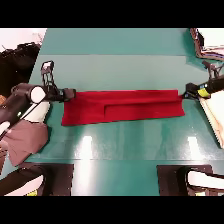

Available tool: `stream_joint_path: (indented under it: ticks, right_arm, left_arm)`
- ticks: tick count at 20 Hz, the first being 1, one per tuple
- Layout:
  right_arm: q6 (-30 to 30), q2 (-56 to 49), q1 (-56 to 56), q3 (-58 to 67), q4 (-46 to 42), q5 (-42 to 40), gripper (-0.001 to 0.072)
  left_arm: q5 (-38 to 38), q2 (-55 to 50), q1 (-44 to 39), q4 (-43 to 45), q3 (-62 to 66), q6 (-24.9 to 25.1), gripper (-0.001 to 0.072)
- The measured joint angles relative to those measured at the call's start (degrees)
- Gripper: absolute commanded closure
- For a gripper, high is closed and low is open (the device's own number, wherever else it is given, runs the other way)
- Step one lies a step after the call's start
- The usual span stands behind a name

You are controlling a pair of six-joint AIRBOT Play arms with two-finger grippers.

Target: Fold the shirts.

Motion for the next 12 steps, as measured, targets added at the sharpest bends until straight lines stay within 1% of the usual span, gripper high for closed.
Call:
stream_joint_path:
  ticks: [1, 2, 4, 6, 8, 9, 12]
  right_arm:
    - [-0.5, -2.5, -0.1, 2.3, 2.0, 0.0, 0.0323]
    - [-1.1, -4.5, -0.4, 4.2, 4.0, 0.0, 0.0245]
    - [-2.3, -7.7, -1.6, 7.4, 7.5, 0.8, 0.0245]
    - [-4.1, -9.5, -3.4, 8.7, 9.9, 3.0, 0.0246]
    - [-5.9, -9.8, -6.2, 7.7, 11.0, 4.7, 0.0246]
    - [-6.9, -9.8, -7.7, 6.6, 11.4, 5.4, 0.0246]
    - [-9.3, -10.6, -13.1, 2.1, 12.3, 6.4, 0.0247]
  left_arm:
    - [1.2, -1.6, 0.5, -0.1, 1.1, 0.4, 0.0262]
    - [2.1, -2.8, 0.9, -0.6, 2.0, 1.0, 0.0188]
    - [3.0, -4.1, 1.3, -1.9, 3.6, 2.2, 0.0186]
    - [1.5, -4.8, 1.5, -2.8, 5.5, 3.9, 0.0199]
    - [-1.7, -5.1, 1.7, -3.8, 7.1, 5.4, 0.0560]
    - [-3.2, -5.3, 1.7, -4.6, 7.7, 5.9, 0.0689]
    - [-5.6, -5.5, 0.8, -7.1, 8.4, 7.2, 0.0687]
